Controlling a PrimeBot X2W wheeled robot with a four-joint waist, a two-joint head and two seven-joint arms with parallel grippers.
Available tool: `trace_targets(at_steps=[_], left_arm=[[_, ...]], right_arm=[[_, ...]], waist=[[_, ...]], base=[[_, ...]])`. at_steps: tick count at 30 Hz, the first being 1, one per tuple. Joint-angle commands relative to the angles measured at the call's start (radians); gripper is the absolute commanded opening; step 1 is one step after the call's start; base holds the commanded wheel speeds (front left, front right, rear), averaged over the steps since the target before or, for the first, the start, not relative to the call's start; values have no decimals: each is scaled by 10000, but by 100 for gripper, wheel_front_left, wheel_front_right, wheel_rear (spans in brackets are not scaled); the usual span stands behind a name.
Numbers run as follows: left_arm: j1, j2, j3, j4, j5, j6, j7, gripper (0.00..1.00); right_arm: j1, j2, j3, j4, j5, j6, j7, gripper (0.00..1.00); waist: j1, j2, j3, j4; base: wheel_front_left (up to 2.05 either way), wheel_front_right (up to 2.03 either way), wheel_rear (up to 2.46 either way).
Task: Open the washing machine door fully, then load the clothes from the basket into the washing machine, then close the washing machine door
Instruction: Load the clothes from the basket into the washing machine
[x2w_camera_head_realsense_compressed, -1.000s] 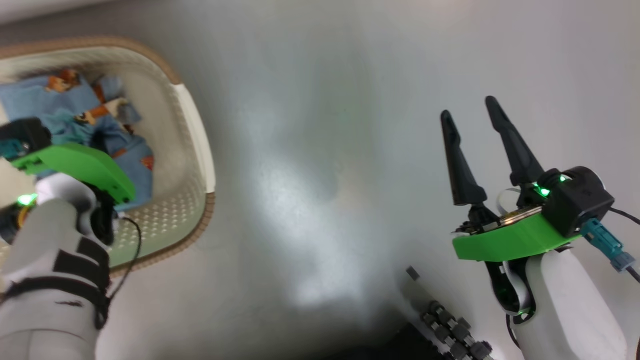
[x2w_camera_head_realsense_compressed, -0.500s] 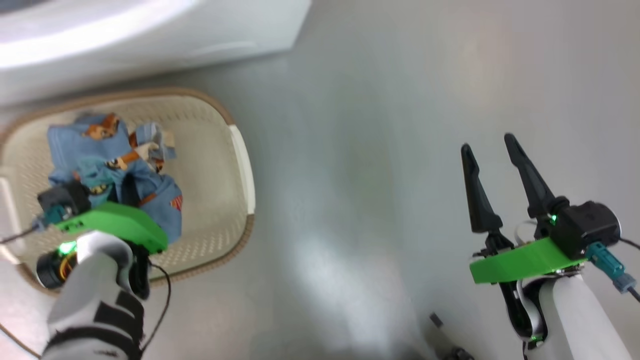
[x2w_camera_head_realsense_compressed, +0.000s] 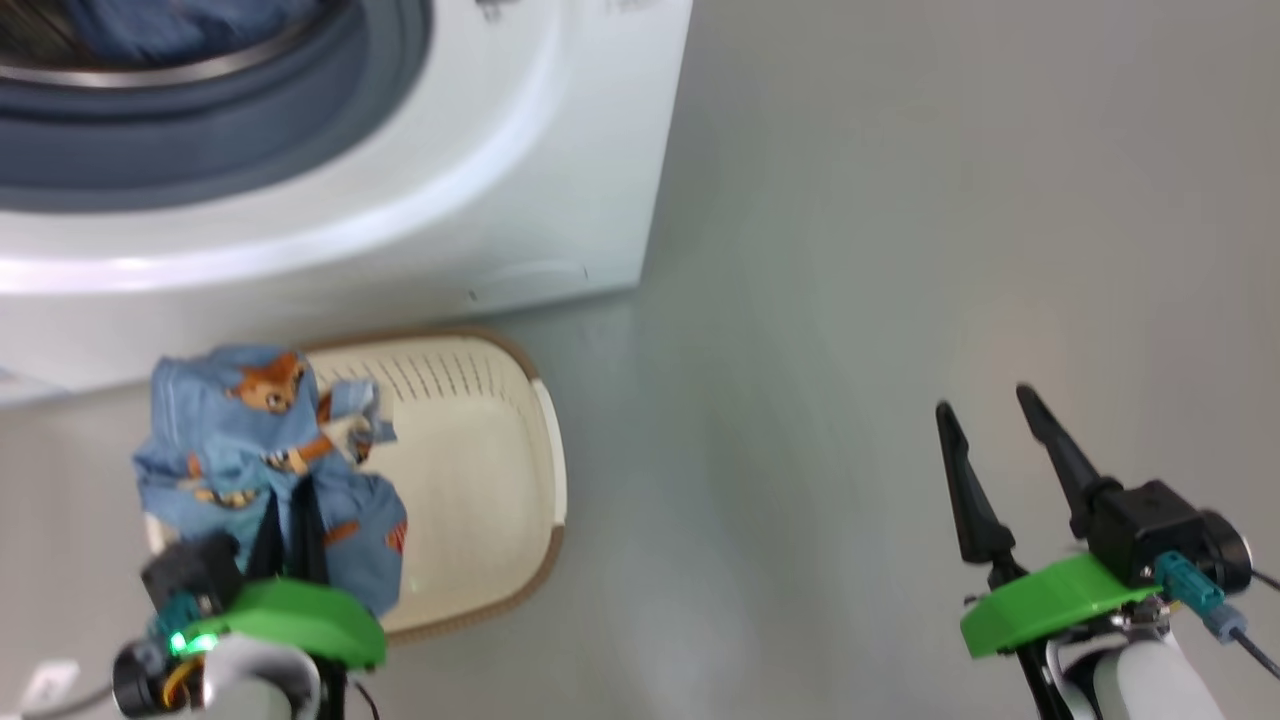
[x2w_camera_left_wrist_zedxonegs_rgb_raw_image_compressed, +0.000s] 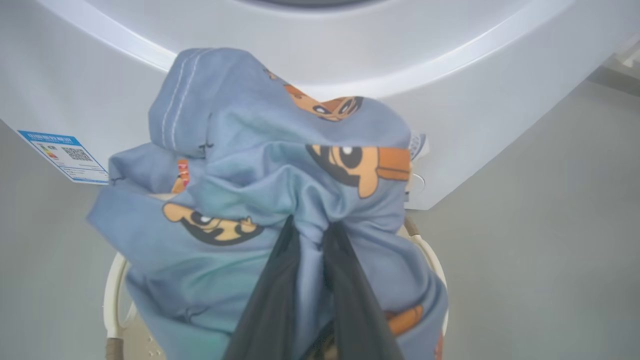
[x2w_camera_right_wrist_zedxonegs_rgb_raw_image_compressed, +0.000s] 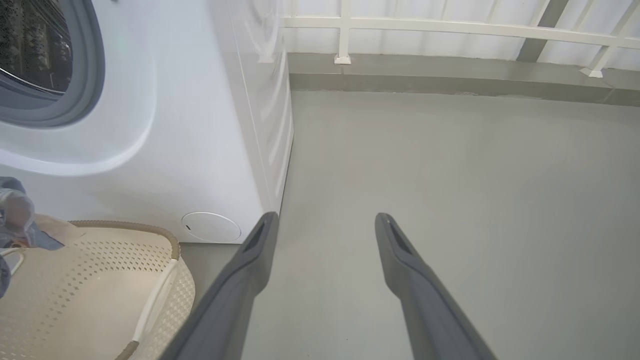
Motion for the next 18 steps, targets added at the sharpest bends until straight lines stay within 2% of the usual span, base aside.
trace_targets(at_steps=[1, 7, 18], left_arm=[[670, 81, 271, -745, 261, 71, -134, 0], [2009, -58, 126, -2044, 632, -54, -134, 0], [3553, 229, -50, -3731, 981, 36, 157, 0]], right_arm=[[375, -68, 118, -280, -195, 44, 106, 100], [752, -125, 35, -458, -282, 44, 444, 100], [1792, -168, -183, -912, -271, 44, 989, 100]], waist=[[3, 0, -1705, 390], [3, 0, -2747, 524], [3, 0, -4249, 971]], base=[[0, 0, 0], [0, 0, 0], [0, 0, 0]])
